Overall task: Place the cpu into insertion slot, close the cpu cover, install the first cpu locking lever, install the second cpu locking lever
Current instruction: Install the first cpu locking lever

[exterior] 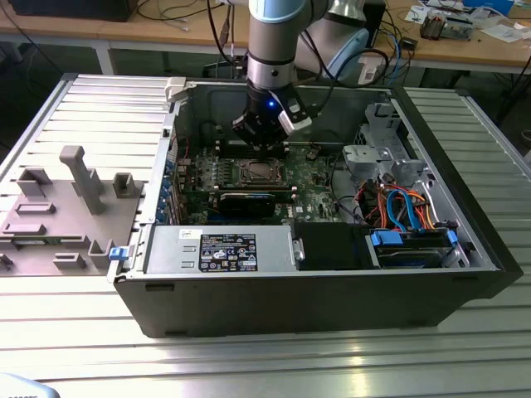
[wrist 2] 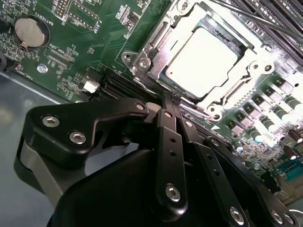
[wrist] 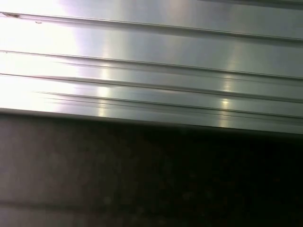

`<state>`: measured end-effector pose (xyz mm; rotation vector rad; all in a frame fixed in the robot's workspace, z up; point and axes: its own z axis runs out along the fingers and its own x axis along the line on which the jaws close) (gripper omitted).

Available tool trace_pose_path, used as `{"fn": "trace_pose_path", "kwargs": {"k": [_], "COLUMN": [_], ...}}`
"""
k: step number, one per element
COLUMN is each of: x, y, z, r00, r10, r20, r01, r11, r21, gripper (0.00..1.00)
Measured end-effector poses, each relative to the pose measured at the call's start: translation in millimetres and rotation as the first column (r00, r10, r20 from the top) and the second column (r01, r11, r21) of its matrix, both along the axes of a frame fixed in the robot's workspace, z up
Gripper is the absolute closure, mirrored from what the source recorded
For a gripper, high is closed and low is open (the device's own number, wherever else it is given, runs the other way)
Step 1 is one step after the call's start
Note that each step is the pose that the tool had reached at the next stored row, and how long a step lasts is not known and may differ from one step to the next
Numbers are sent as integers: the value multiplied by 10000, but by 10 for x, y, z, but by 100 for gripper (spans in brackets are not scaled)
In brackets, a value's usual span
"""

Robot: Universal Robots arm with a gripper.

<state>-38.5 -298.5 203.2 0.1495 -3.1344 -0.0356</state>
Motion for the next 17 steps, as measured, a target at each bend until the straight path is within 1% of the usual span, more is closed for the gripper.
{"fn": "trace_pose_path", "kwargs": {"k": [3,4,7,10,13,14,17], "x": [21,30,64,66,67,67,66], "y": [1,4,1,13,26,26,25], "z": [-8,-14,-15,-14,11,35,57], "r00": [10000,10000,10000,10000,10000,10000,10000], "r10": [0,1,1,-1,1,2,0], "r20": [4,14,2,2,8,5,6], "r01": [0,-1,-1,1,-1,-2,0], "r11": [10000,10000,10000,10000,10000,10000,10000], "r21": [2,21,3,2,-10,-29,-44], "gripper": [89,89,89,89,89,89,89]}}
